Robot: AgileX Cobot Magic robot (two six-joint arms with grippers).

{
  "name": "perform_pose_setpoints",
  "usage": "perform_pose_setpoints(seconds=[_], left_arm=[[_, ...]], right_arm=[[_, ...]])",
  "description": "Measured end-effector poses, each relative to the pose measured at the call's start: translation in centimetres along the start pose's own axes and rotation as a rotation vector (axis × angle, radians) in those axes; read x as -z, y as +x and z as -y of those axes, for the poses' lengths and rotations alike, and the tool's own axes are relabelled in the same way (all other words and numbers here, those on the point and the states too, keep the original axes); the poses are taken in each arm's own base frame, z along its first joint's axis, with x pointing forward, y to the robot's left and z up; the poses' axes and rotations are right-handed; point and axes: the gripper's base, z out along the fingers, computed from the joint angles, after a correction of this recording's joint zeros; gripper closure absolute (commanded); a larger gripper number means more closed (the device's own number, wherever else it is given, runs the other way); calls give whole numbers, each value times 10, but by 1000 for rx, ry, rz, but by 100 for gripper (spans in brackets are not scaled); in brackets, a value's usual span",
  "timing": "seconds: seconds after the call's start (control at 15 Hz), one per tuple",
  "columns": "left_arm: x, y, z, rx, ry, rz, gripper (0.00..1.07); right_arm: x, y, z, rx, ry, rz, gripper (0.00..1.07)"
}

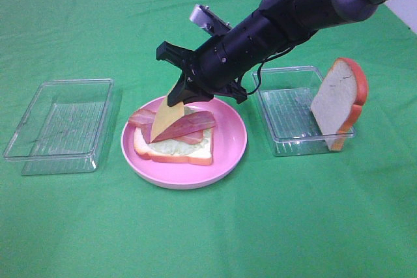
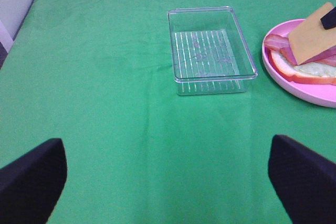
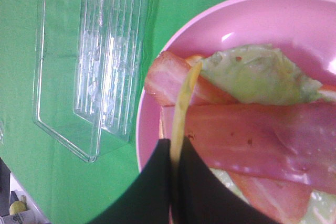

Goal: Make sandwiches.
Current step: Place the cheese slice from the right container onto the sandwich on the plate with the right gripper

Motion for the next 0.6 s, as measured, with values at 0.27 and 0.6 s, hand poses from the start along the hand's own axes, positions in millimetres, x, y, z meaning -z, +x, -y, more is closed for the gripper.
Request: perform_pose_setpoints(seconds=[0.27,0.6], left_arm=[[0,0,0,0,0,0,9],[0,0,0,0,0,0,9]], right_arm=[[-5,2,5,-10,19,-23,107],[-5,5,13,47,98,-60,94]])
